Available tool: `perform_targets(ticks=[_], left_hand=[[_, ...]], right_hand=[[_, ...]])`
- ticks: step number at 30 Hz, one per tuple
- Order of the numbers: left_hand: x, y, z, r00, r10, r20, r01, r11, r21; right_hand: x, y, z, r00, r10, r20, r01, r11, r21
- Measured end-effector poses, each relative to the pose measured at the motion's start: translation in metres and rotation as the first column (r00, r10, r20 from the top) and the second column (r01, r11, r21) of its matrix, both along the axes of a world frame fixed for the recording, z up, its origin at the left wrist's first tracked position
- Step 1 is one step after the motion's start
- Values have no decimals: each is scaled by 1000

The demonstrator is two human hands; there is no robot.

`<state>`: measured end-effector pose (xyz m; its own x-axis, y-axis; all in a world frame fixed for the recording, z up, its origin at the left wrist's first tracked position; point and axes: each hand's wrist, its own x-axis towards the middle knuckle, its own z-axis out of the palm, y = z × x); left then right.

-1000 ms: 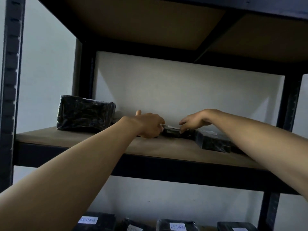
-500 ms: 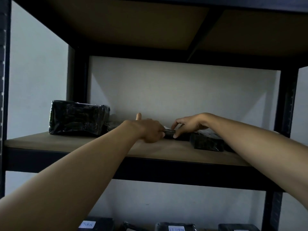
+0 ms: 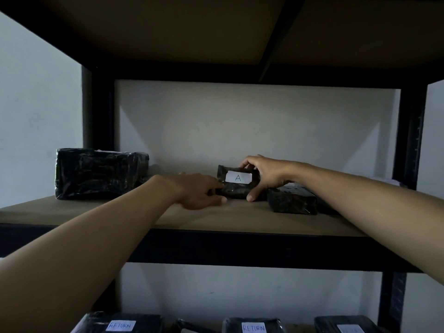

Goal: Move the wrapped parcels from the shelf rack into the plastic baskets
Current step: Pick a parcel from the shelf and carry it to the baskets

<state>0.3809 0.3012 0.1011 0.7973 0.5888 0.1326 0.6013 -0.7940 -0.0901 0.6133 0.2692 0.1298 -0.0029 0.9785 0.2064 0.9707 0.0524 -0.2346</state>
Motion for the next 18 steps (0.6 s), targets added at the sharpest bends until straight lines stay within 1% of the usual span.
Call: perform_targets(ticks=[4,7,10,13,15,18], left_hand=[[4,1,-2,999,-21,-44,22,999,35],[4,1,-2,999,-26,-44,27,1000,12],[3,-2,0,999,-40,-3,40,999,4],[4,-5,0,997,-54,51,54,999,1],[4,-8,0,995,-68,77,67,998,8],[4,-13,-1,991,-73,113,71,997,20]], right_hand=[[-3,-3,0,999,13,40,-14,999,31],[-4,-4,2,999,-2,45,2,1000,7],[-3,-3,4,999,-30,41,32,998,-59],[-3,-4,4,996,-92,-3,90,979,-185],[-5,-8,5,992,-126,-6,121,966,-227],[-12,-24,9,981,-183,60,190,969,-160]])
